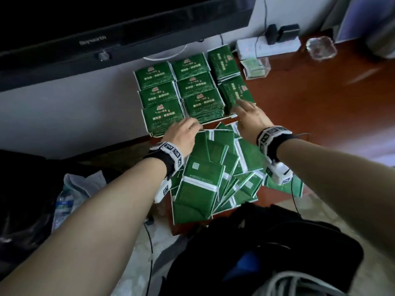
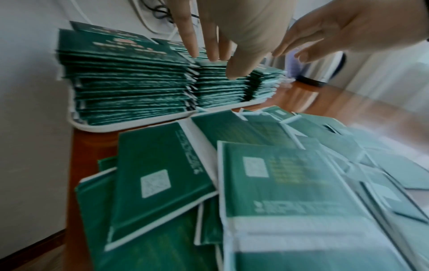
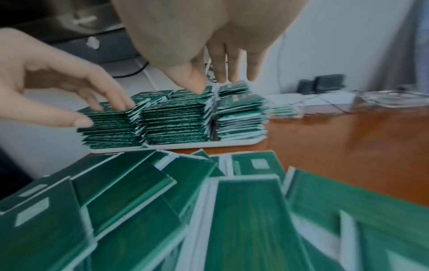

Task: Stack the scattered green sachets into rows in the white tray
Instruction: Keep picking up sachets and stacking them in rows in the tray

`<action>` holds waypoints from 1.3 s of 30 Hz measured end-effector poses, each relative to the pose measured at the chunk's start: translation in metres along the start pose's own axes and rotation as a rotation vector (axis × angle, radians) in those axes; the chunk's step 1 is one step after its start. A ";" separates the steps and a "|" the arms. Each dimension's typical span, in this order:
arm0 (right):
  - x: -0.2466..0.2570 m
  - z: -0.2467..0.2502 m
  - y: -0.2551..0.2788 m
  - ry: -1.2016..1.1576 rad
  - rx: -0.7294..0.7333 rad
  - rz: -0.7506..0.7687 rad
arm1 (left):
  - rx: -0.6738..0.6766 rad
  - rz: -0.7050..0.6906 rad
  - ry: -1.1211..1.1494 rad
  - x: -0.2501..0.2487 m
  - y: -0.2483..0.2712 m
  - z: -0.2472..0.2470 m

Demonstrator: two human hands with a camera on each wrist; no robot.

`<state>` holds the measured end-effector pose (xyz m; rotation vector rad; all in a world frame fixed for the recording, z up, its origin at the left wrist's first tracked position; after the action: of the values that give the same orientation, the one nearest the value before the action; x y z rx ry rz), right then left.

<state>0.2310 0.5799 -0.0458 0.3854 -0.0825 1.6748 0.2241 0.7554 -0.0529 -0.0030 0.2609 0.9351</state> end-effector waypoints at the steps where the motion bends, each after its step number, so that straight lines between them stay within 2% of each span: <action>1: -0.011 0.004 0.017 -0.008 -0.027 -0.060 | 0.043 -0.027 0.022 -0.011 0.001 -0.006; 4: -0.045 0.000 0.074 0.004 -0.019 -0.248 | 0.271 -0.035 -0.023 -0.035 0.008 -0.031; 6: -0.065 -0.011 0.110 -0.011 0.018 -0.362 | 0.372 -0.029 -0.052 -0.043 0.017 -0.045; 10: -0.089 -0.042 0.167 -0.010 0.136 -0.507 | 0.386 -0.028 -0.037 -0.051 0.031 -0.062; 14: -0.098 -0.069 0.194 0.017 0.189 -0.554 | 0.373 -0.026 -0.055 -0.051 0.038 -0.071; 18: -0.110 -0.070 0.185 0.020 0.127 -0.561 | 0.370 0.024 -0.121 -0.043 0.035 -0.076; 23: -0.137 -0.059 0.157 0.012 0.052 -0.559 | 0.429 0.077 -0.202 -0.040 0.022 -0.085; 30: -0.169 -0.069 0.122 0.037 0.132 -0.532 | 0.559 0.154 -0.211 -0.037 0.009 -0.097; 35: -0.183 -0.072 0.107 0.024 0.159 -0.534 | 0.562 0.153 -0.193 -0.036 0.010 -0.099; 39: -0.185 -0.068 0.098 0.135 0.215 -0.522 | 0.561 0.155 -0.159 -0.036 0.012 -0.097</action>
<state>0.1385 0.4089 -0.1485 0.4127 0.2801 1.1889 0.1728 0.7223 -0.1372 0.6130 0.3718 0.9834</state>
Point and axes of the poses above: each hand's wrist, its own y-axis away from the middle knuckle, its own z-axis out of the back of the hand, x = y × z, the point moved 10 cm from there along -y, towards the middle knuckle
